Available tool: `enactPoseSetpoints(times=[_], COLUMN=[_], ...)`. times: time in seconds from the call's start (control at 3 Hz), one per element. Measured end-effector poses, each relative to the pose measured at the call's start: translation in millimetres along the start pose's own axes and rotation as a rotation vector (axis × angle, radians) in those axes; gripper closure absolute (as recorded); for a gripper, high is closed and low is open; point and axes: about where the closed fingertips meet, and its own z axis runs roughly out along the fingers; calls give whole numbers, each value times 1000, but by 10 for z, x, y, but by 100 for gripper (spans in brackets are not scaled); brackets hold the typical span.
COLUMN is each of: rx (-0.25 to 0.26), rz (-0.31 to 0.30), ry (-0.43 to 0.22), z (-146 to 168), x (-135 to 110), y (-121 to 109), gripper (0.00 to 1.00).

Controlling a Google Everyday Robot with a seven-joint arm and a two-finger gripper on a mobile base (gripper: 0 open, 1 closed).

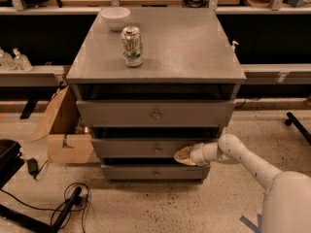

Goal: Close middle drawer

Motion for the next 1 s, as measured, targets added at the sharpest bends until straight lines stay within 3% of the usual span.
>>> enactPoseSetpoints(times=[0.33, 0.67, 1.0], rx=[-9, -89, -228], rz=[-30, -105, -172], ry=[7, 101, 227], z=[-322, -906, -1643], x=[-80, -131, -331], y=[183, 587, 1066], gripper=[100, 100, 100])
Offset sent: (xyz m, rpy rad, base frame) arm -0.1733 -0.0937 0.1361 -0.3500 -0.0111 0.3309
